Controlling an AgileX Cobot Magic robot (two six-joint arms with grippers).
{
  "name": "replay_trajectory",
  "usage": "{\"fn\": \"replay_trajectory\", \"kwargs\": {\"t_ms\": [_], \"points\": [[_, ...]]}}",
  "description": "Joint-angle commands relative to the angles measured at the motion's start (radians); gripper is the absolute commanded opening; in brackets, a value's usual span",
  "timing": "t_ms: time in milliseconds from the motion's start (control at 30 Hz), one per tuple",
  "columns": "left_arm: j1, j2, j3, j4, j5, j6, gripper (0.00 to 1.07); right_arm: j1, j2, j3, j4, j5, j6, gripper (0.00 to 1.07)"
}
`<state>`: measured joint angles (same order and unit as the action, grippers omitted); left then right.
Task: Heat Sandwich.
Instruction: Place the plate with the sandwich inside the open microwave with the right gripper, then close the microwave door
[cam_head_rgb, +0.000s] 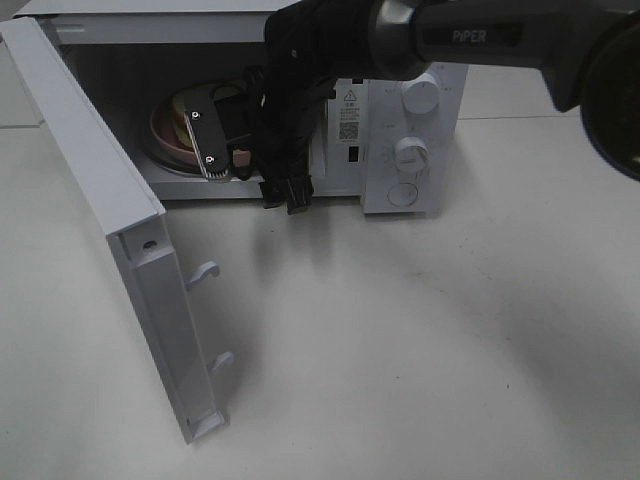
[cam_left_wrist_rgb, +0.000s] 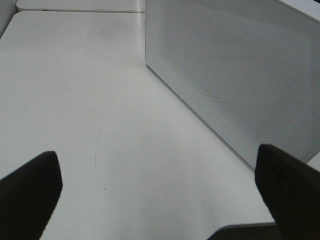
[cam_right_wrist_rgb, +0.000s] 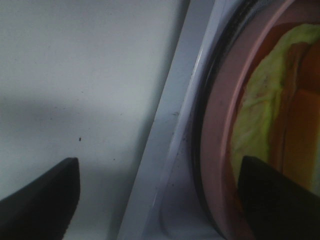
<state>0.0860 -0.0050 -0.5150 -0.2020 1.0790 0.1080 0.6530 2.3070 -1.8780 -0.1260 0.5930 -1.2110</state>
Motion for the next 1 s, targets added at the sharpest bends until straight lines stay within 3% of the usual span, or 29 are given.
{"fn": "replay_trajectory", "kwargs": {"t_ms": [33, 600, 1000], "points": [[-0.005, -0.017, 0.001, -0.001, -0.004, -0.001, 0.98, 0.001, -0.045, 0.051, -0.004, -0.038, 0.001, 0.79], [-0.005, -0.017, 0.001, -0.001, -0.004, -0.001, 0.98, 0.001, -0.35, 0.511, -0.006, -0.234, 0.035, 0.76], [-0.005, -0.017, 0.001, -0.001, -0.004, -0.001, 0.98, 0.001, -0.552, 0.752, -0.002, -0.292, 0.071, 0.76]]}}
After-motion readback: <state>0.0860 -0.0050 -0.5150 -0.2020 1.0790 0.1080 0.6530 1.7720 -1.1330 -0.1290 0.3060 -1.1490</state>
